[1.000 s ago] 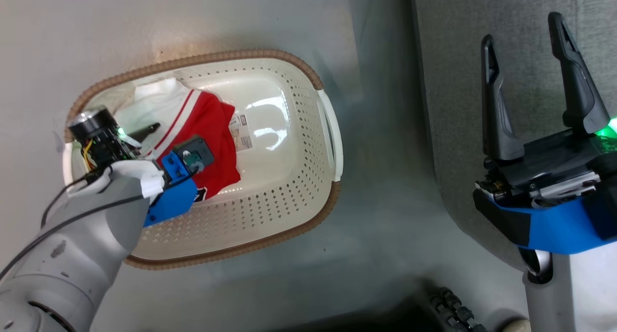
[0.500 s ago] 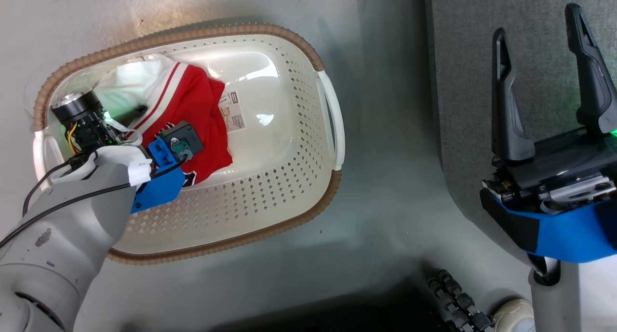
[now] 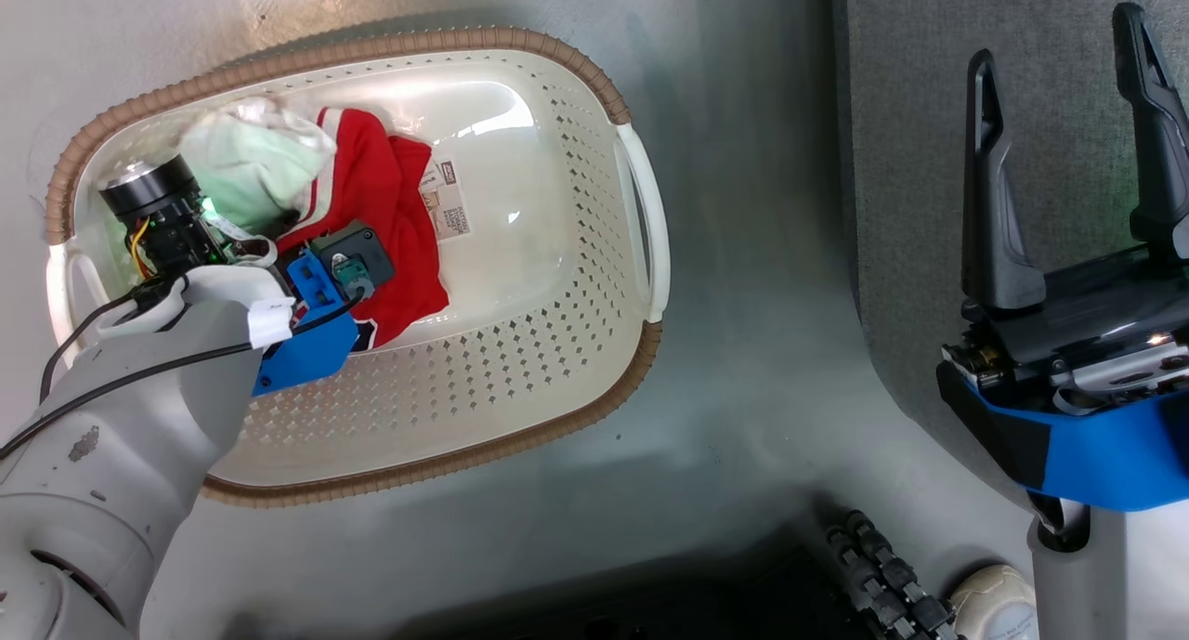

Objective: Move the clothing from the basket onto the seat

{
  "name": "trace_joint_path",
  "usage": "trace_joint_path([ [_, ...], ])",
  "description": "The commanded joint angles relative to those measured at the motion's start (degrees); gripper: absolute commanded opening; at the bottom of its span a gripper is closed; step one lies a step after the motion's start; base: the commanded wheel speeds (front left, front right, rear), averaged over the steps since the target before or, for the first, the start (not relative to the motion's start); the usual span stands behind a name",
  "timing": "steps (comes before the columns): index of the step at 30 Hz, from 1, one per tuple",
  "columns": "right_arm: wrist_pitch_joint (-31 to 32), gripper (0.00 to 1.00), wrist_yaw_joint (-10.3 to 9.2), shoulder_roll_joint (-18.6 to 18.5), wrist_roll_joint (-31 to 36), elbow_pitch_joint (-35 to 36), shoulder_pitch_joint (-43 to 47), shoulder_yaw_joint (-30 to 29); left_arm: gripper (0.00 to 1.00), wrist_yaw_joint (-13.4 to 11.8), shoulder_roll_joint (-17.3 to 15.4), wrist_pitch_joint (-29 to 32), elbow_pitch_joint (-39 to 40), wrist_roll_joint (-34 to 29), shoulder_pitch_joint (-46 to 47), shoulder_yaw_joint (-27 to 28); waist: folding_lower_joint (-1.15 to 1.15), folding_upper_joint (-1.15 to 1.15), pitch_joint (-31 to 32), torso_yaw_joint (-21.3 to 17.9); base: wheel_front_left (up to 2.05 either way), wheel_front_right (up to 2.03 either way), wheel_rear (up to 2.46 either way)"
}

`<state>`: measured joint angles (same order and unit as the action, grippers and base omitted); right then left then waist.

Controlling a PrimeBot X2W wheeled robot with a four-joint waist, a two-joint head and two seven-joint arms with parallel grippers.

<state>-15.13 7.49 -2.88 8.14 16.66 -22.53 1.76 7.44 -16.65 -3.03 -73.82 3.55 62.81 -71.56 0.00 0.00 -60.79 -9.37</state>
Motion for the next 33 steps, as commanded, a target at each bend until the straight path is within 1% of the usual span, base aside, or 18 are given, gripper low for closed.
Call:
trace_joint_path([
  [1, 0.0, 1.0, 0.01, 0.0, 0.4, 0.1, 0.1, 0.0, 0.0, 0.0, 0.1, 0.4, -0.1, 0.2, 1.2, -0.4, 0.0, 0.0, 0.0, 0.1, 0.0, 0.0, 0.0],
  [6, 0.0, 1.0, 0.01, 0.0, 0.0, -0.5, -0.6, 0.3, 0.0, 0.0, 1.5, 0.7, -0.1, 0.9, 0.8, -0.6, 0.0, 0.0, 1.0, 0.2, 0.0, 0.0, 0.0],
  [12, 0.0, 1.0, 0.01, 0.0, -0.1, -1.5, -0.7, -0.2, 0.0, 0.0, 4.7, -2.0, -0.1, 2.7, -0.3, -0.3, 0.0, 0.0, 4.0, 1.4, 0.0, 0.0, 0.0],
  [14, 0.0, 1.0, 0.01, 0.0, -0.1, -1.9, -0.6, -0.3, 0.0, 0.0, 5.0, -3.6, -0.1, 3.6, -1.2, -0.3, 0.0, 0.0, 5.4, 2.1, 0.0, 0.0, 0.0],
  [18, 0.0, 1.0, 0.01, 0.0, 0.2, -3.2, -0.1, -0.7, 0.0, 0.0, 6.5, -7.3, 0.0, 5.7, -2.6, -0.3, 0.0, 0.0, 8.7, 3.4, 0.0, 0.0, 0.0],
  [22, 0.0, 1.0, 0.01, 0.0, 0.5, -4.5, 0.6, -1.0, 0.0, 0.0, 8.0, -9.7, 0.3, 8.5, -3.9, 0.0, 0.0, 0.0, 12.3, 5.0, 0.0, 0.0, 0.0],
  [28, 0.0, 1.0, 0.01, -0.4, 0.5, -6.8, 1.8, -1.4, 0.0, 0.0, 10.3, -11.6, 1.9, 12.1, -5.3, 0.4, 0.0, 0.0, 18.0, 7.2, 0.0, 0.0, 0.0],
  [33, 0.0, 1.0, 0.01, -0.8, -0.1, -8.6, 3.2, -1.3, 0.0, 0.0, 11.2, -12.2, 4.4, 15.3, -6.9, 1.8, 0.0, 0.0, 23.3, 8.8, 0.0, 0.0, 0.0],
])
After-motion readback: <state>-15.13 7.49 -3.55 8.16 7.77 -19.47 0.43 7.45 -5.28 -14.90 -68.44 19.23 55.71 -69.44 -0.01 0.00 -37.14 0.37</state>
